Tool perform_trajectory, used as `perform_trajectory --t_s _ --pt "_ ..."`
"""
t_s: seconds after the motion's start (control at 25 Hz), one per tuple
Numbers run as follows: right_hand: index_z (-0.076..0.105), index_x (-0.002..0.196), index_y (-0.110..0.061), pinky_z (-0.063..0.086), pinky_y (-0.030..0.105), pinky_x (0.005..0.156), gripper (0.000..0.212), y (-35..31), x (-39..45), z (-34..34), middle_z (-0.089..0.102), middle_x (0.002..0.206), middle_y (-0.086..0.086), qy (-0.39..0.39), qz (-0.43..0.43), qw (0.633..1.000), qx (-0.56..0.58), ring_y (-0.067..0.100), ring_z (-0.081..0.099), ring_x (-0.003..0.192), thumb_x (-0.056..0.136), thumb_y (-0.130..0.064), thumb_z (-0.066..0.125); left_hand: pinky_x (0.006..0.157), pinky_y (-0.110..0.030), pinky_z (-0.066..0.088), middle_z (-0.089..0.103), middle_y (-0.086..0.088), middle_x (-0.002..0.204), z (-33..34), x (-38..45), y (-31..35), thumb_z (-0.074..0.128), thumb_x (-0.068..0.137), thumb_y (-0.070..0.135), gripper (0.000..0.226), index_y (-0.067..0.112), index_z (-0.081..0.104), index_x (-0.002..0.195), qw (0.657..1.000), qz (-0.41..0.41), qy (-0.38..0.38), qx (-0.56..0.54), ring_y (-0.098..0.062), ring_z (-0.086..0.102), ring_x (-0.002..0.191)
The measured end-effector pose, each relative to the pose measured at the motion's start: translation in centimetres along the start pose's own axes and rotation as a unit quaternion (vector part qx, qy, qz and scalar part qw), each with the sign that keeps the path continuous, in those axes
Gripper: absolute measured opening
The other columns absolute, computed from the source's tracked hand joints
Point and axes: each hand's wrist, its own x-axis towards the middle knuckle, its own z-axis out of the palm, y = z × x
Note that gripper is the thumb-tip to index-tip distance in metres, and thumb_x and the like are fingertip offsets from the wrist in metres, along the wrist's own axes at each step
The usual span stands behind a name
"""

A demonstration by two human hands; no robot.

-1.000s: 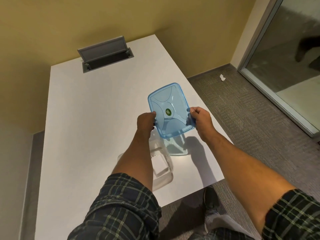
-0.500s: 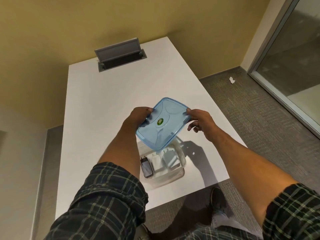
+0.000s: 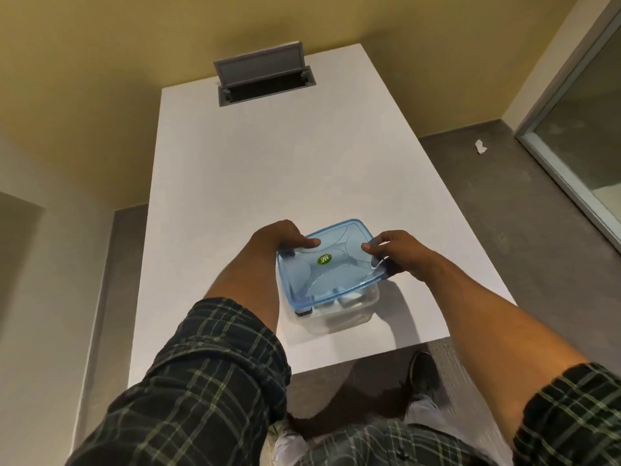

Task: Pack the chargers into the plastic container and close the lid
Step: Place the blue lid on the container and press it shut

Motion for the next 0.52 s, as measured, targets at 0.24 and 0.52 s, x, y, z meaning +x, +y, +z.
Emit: perform_trajectory --t_s 0.24,0.52 --pt "0.063 0.084 -0.005 0.059 0.036 0.056 0.039 1.6 0.3 1.3 0.064 0.072 0.015 0.013 0.012 0.999 -0.038 0.026 0.065 0.055 0.078 -0.037 0.085 0.058 -0.024 0.046 0.073 -0.019 0.092 1.5 -0.3 -4.6 0.075 0.089 0.034 0.038 -0.001 0.073 0.105 0.988 -0.013 0.049 -0.143 -0.021 0.064 0.072" --pt "0.060 0.079 -0.004 0.058 0.033 0.047 0.052 1.8 0.4 2.3 0.071 0.059 0.018 0.025 0.000 0.989 -0.149 0.032 0.072 0.052 0.067 -0.044 0.090 0.078 -0.033 0.054 0.076 -0.016 0.099 3.4 -1.1 -5.5 0.080 0.083 0.033 0.036 0.000 0.077 0.099 0.976 -0.024 0.153 -0.156 -0.029 0.070 0.095"
